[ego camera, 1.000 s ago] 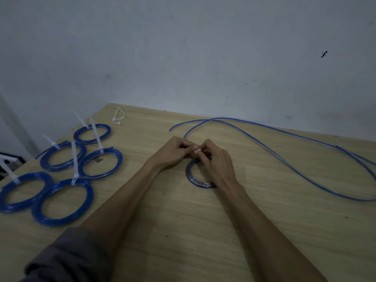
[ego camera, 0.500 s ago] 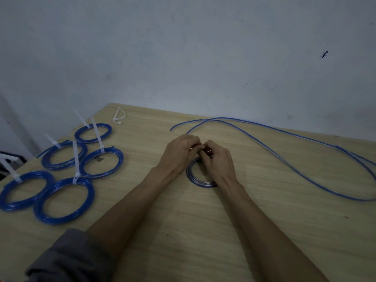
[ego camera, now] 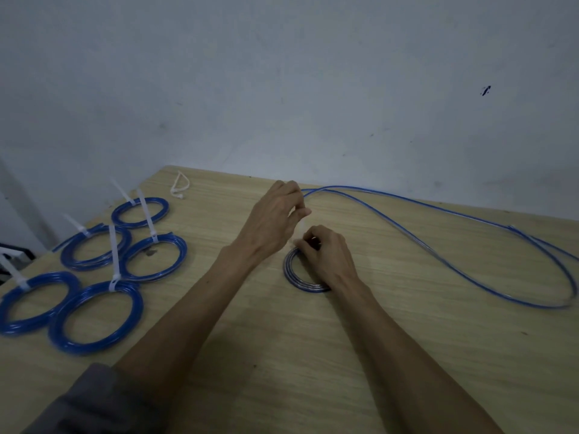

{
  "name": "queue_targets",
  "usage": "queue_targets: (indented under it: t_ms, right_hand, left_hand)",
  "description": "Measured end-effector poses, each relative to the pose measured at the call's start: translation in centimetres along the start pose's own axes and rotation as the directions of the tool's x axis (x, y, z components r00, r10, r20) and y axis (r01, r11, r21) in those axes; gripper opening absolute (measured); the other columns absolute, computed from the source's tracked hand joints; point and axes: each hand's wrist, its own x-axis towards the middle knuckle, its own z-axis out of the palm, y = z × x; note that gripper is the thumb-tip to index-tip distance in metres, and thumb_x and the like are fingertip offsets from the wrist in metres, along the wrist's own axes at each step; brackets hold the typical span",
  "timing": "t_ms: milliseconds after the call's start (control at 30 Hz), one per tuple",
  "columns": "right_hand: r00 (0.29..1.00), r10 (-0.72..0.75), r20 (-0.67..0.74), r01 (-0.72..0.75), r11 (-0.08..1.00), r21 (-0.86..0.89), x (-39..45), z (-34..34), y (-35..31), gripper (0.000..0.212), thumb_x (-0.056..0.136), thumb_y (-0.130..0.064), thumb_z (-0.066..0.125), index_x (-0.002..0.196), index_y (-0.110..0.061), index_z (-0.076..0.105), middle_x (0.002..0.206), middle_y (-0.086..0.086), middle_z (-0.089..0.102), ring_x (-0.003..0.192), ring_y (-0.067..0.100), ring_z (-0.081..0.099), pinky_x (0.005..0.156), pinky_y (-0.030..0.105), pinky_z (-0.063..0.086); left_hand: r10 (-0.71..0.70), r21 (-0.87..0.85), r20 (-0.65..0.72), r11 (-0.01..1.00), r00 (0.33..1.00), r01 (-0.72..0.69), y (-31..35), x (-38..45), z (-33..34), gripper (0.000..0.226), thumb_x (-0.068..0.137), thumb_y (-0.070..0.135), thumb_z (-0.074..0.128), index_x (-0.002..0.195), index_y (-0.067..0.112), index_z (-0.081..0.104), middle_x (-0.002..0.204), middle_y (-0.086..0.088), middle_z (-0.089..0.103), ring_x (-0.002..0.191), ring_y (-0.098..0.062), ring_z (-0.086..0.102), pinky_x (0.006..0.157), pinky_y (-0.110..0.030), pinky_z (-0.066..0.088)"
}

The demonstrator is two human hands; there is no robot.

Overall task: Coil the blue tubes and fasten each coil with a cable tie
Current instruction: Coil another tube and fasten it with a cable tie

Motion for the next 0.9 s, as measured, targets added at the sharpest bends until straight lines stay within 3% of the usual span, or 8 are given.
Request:
queue_targets:
  t_ms: [200, 267, 367, 467, 567, 633, 733, 900]
  right_hand:
    - [1.0, 0.012, -0.018, -0.012, 1.0, 0.024, 0.3, 0.2, 0.3, 0.023, 0.091, -0.04, 0.069, 0.087, -0.017, 0.071, 0.084, 0.001, 0.068, 0.089, 0.019, 0.061, 0.079, 0.042, 0.054]
    - [1.0, -0.014, -0.02, 0.014, 1.0, 0.006, 0.2, 0.2, 0.3, 0.024, 0.091, -0.04, 0.069, 0.09, -0.017, 0.074, 0.085, 0.001, 0.069, 0.09, 0.019, 0.061, 0.079, 0.042, 0.054]
    - [0.999, -0.024, -0.022, 0.024, 1.0, 0.002, 0.2, 0.2, 0.3, 0.024, 0.091, -0.04, 0.069, 0.094, -0.017, 0.076, 0.086, 0.001, 0.07, 0.093, 0.017, 0.061, 0.079, 0.038, 0.054]
    - [0.999, -0.012, -0.049, 0.007, 0.996, -0.092, 0.0, 0.2, 0.4, 0.024, 0.092, -0.045, 0.066, 0.096, -0.023, 0.075, 0.088, 0.001, 0.066, 0.095, 0.015, 0.054, 0.073, 0.03, 0.044]
    - [0.988, -0.068, -0.136, 0.038, 0.976, -0.214, 0.0, 0.2, 0.3, 0.021, 0.093, -0.042, 0.065, 0.091, -0.024, 0.074, 0.087, 0.0, 0.069, 0.096, 0.021, 0.052, 0.075, 0.035, 0.039]
    - [0.978, -0.041, -0.205, 0.017, 0.993, -0.116, -0.1, 0.0, 0.1, 0.019, 0.091, -0.04, 0.066, 0.088, -0.022, 0.073, 0.089, -0.002, 0.071, 0.093, 0.022, 0.058, 0.081, 0.04, 0.045]
    - [0.96, 0.019, -0.278, 0.0, 0.998, 0.07, 0.2, -0.2, 0.5, 0.018, 0.088, -0.038, 0.07, 0.085, -0.02, 0.074, 0.084, -0.005, 0.072, 0.081, 0.014, 0.066, 0.08, 0.036, 0.051]
    - [0.983, 0.039, -0.178, -0.003, 0.98, 0.201, 0.9, -0.8, 0.3, 0.016, 0.087, -0.032, 0.074, 0.087, -0.017, 0.079, 0.084, -0.003, 0.076, 0.082, 0.011, 0.069, 0.079, 0.03, 0.053]
  left_hand:
    - [-0.008, -0.059, 0.012, 0.998, 1.0, 0.009, 0.5, 0.0, 0.4, 0.02, 0.09, 0.015, 0.07, 0.075, 0.009, 0.059, 0.086, -0.002, 0.055, 0.083, -0.009, 0.039, 0.075, -0.024, 0.033]
    - [-0.06, -0.094, -0.008, 0.994, 0.998, 0.059, 0.2, -0.2, 0.5, 0.02, 0.091, 0.019, 0.071, 0.075, 0.014, 0.059, 0.085, 0.002, 0.054, 0.083, -0.012, 0.046, 0.075, -0.029, 0.041]
    - [-0.224, -0.282, -0.049, 0.938, 0.973, 0.201, 0.0, -0.8, 0.4, 0.019, 0.09, 0.028, 0.073, 0.079, 0.016, 0.064, 0.089, 0.003, 0.061, 0.084, -0.014, 0.059, 0.073, -0.03, 0.053]
    - [-0.454, -0.41, 0.121, 0.787, 0.883, 0.461, 0.0, -2.5, 1.2, 0.026, 0.091, 0.047, 0.067, 0.094, 0.021, 0.071, 0.097, 0.006, 0.07, 0.09, -0.009, 0.067, 0.076, -0.025, 0.055]
    - [-0.504, -0.443, 0.353, 0.652, 0.788, 0.615, -1.3, -4.2, 2.3, 0.019, 0.099, 0.028, 0.059, 0.102, 0.014, 0.072, 0.096, -0.001, 0.075, 0.087, -0.009, 0.07, 0.078, -0.026, 0.055]
    - [-0.494, -0.436, 0.391, 0.643, 0.776, 0.629, -1.9, -4.6, 2.3, 0.017, 0.099, 0.012, 0.059, 0.109, 0.007, 0.071, 0.102, -0.007, 0.075, 0.094, -0.013, 0.071, 0.079, -0.022, 0.054]
    - [-0.413, -0.516, 0.516, 0.55, 0.751, 0.657, -1.3, -4.3, 1.7, 0.019, 0.102, 0.015, 0.056, 0.109, 0.008, 0.072, 0.1, -0.011, 0.076, 0.094, -0.02, 0.073, 0.079, -0.026, 0.057]
    - [-0.425, -0.609, 0.541, 0.398, 0.726, 0.687, -0.7, -4.1, 2.2, 0.016, 0.1, 0.01, 0.058, 0.103, 0.002, 0.072, 0.093, -0.022, 0.073, 0.075, -0.018, 0.07, 0.071, -0.024, 0.058]
